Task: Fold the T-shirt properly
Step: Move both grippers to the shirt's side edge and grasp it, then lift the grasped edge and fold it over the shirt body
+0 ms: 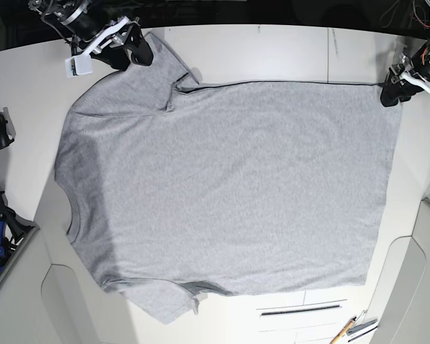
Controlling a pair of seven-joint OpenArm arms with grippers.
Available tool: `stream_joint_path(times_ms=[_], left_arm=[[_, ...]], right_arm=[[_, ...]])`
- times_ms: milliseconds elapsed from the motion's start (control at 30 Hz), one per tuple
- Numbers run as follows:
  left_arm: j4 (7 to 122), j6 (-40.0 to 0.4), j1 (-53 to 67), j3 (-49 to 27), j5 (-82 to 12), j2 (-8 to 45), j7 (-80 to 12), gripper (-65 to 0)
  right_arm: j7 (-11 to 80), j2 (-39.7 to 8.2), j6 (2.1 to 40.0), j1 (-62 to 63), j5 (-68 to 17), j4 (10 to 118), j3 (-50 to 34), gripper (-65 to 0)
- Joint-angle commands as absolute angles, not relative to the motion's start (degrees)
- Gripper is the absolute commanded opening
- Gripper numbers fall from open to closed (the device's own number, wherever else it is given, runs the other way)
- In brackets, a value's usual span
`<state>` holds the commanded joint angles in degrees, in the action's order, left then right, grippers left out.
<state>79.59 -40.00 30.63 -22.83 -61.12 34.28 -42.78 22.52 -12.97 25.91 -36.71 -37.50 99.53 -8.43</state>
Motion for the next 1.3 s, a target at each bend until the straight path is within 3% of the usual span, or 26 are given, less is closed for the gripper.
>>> stream_joint_path(times_ms=[100,200,233,300,467,633,833,1300], left_arm=[[79.6,-40.0,30.6,-22.8,-61.1,34.3,-40.9,-63.1],[79.6,-40.0,30.6,-22.8,-61.0,34.3,-39.4,-65.0],[79.6,-40.0,30.6,-22.8,-60.9,34.3,-39.4,-65.0],[79.6,-40.0,30.6,-22.8,-60.6,34.3,-39.2,-65.0],[79.6,-40.0,30.1,-22.9,-60.2,34.3,-38.8,-65.0],[80.2,-40.0,28.4,-25.7,-56.4,34.3,-39.3,-65.0],[87.2,-40.0,28.5,-29.6,-57.0,34.5,-46.6,-65.0],[89.8,-40.0,22.8,-29.6,-54.8,37.0,-42.4,-65.0]], right_arm=[[22.5,-13.0,25.9,-36.7,-37.5,99.5,-8.4,-43.4],[22.5,-13.0,26.0,-36.7,-37.5,99.5,-8.4,-62.0],[22.5,-13.0,26.0,-36.7,-37.5,99.5,-8.4,-65.0],[22.5,-13.0,26.3,-36.6,-37.5,99.5,-8.4,-65.0],[22.6,-13.0,31.7,-35.6,-37.3,99.6,-8.4,-65.0],[23.2,-13.0,32.7,-35.4,-37.3,102.2,-9.4,-65.0],[24.5,-13.0,33.0,-35.9,-37.8,108.7,-13.2,-65.0],[24.5,-14.5,33.0,-26.8,-35.9,111.9,-18.8,-65.0]])
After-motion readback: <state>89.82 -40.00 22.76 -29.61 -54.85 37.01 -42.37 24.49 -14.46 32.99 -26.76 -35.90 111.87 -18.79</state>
